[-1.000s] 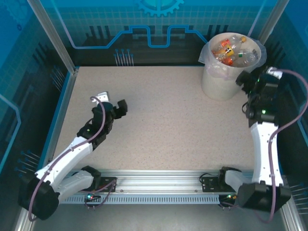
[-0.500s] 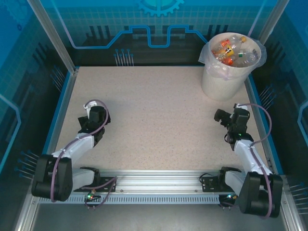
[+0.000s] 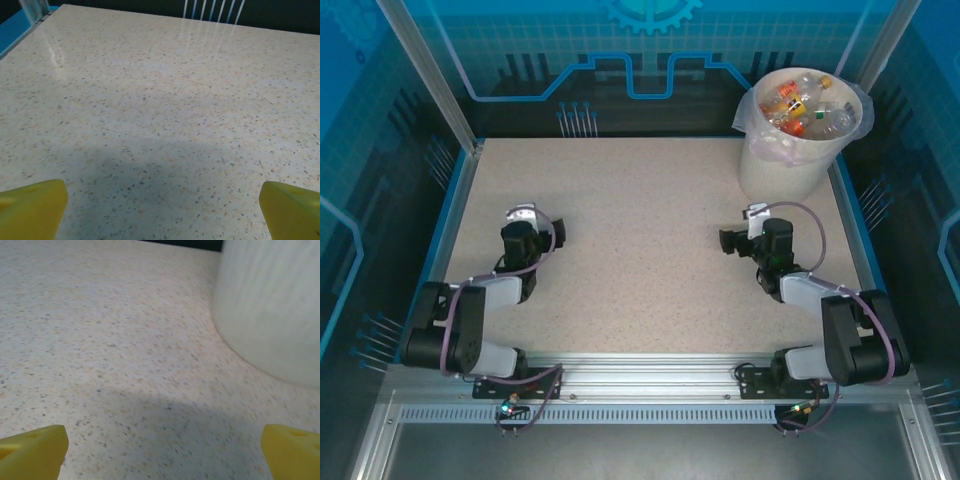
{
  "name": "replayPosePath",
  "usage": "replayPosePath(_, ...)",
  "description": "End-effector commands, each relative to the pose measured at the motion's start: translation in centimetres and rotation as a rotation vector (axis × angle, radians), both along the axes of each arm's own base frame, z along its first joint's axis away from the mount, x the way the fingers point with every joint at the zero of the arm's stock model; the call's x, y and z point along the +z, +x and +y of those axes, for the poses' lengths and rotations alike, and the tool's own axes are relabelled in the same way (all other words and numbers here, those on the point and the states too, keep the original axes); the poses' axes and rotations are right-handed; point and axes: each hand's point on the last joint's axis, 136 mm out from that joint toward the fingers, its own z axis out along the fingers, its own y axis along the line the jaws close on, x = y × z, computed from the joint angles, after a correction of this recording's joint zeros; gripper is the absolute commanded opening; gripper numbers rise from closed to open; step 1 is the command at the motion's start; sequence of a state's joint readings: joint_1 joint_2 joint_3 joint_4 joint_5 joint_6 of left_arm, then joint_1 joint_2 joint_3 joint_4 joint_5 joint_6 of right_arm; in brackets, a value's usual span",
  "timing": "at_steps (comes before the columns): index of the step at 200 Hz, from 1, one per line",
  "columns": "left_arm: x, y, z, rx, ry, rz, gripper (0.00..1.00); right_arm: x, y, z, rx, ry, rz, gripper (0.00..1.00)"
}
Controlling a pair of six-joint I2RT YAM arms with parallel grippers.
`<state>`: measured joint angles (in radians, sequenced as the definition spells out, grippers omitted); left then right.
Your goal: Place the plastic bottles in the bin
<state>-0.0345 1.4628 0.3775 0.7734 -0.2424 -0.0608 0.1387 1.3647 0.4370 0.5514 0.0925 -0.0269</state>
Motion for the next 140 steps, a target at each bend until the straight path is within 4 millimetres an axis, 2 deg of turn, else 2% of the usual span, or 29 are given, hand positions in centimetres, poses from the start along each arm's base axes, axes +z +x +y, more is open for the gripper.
replayPosePath(1,0.9,0.1,-0.9,-0.080,0.021,-0.150,0.99,1.1,0.4,0.9,0.069,-0.061,-0.119,1.00)
replayPosePath(12,0.8,-0.2,-0.5,-0.056,0.012,-0.134,0.99,1.2,0.0,0.9,0.069,-0.057,-0.131,1.00)
replayPosePath(44,0.4,1.0,0.3,-0.009,0.020,-0.078,0.99,0.8,-0.4,0.3,0.061,-0.018,-0.164,1.00)
replayPosePath(55,0.4,1.0,0.3,-0.009,0.025,-0.078,0.99,-0.3,0.2,-0.3,0.042,-0.003,-0.154,1.00)
replayPosePath(60,0.4,1.0,0.2,-0.010,0.024,-0.080,0.99,0.0,0.8,-0.5,0.028,-0.005,-0.170,1.00)
replayPosePath(70,0.4,1.0,0.2,-0.009,0.023,-0.076,0.99,-0.7,1.6,-0.9,-0.001,-0.001,-0.068,1.00)
replayPosePath(82,0.4,1.0,0.2,-0.009,0.024,-0.075,0.99,-0.8,2.0,-2.4,-0.038,0.071,-0.049,1.00)
replayPosePath(140,0.4,1.0,0.3,-0.007,0.027,-0.077,0.99,-0.9,2.0,-2.2,-0.050,0.042,-0.050,1.00)
